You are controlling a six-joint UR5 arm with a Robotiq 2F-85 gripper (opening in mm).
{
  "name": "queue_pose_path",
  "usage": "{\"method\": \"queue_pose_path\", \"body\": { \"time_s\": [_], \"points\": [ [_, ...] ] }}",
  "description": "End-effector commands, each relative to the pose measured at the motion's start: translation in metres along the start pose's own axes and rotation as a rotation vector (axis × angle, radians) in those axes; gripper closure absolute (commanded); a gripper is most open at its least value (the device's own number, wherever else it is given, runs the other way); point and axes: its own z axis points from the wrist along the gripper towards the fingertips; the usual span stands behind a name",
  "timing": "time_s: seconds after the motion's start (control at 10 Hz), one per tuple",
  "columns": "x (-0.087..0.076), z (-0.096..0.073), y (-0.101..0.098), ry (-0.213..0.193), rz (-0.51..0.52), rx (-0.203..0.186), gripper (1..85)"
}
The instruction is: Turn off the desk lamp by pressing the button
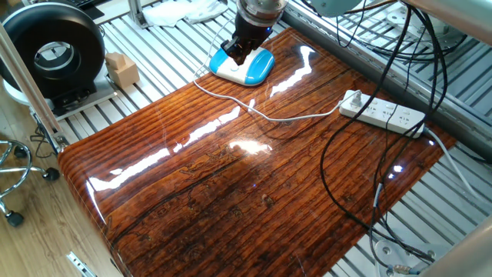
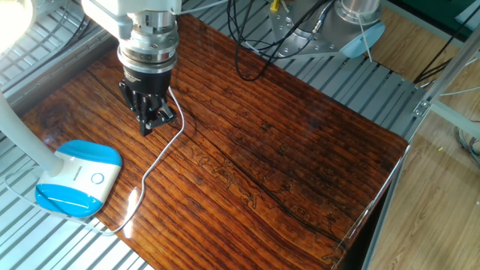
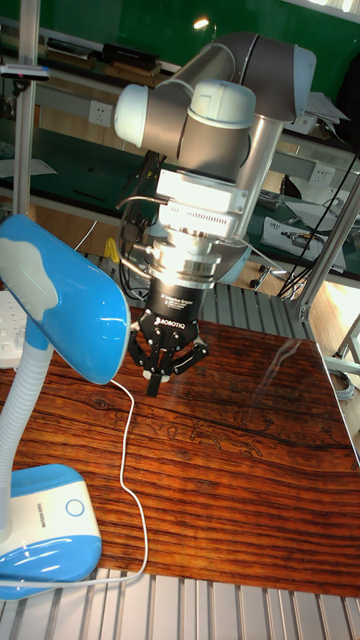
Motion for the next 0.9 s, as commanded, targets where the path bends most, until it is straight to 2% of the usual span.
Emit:
{"method": "queue_pose_path", "body": {
  "time_s": [0.0,0.1,0.2,0.3,0.4,0.5,0.6,0.8],
  "points": [
    [-0.007,-0.001,0.0,-0.025,0.019,-0.006,84.3],
    [-0.01,0.002,-0.004,-0.035,0.01,-0.003,84.3],
    [-0.007,0.008,-0.013,-0.016,-0.01,0.016,84.3],
    [-0.002,0.015,-0.02,0.008,-0.027,0.021,84.3],
    [0.007,0.022,-0.022,0.051,-0.029,0.01,84.3],
    [0.021,0.029,-0.022,0.115,-0.024,0.006,84.3],
    [0.03,0.033,-0.025,0.147,-0.023,0.017,84.3],
    [0.033,0.045,-0.025,0.162,-0.019,0.021,84.3]
  ]
}}
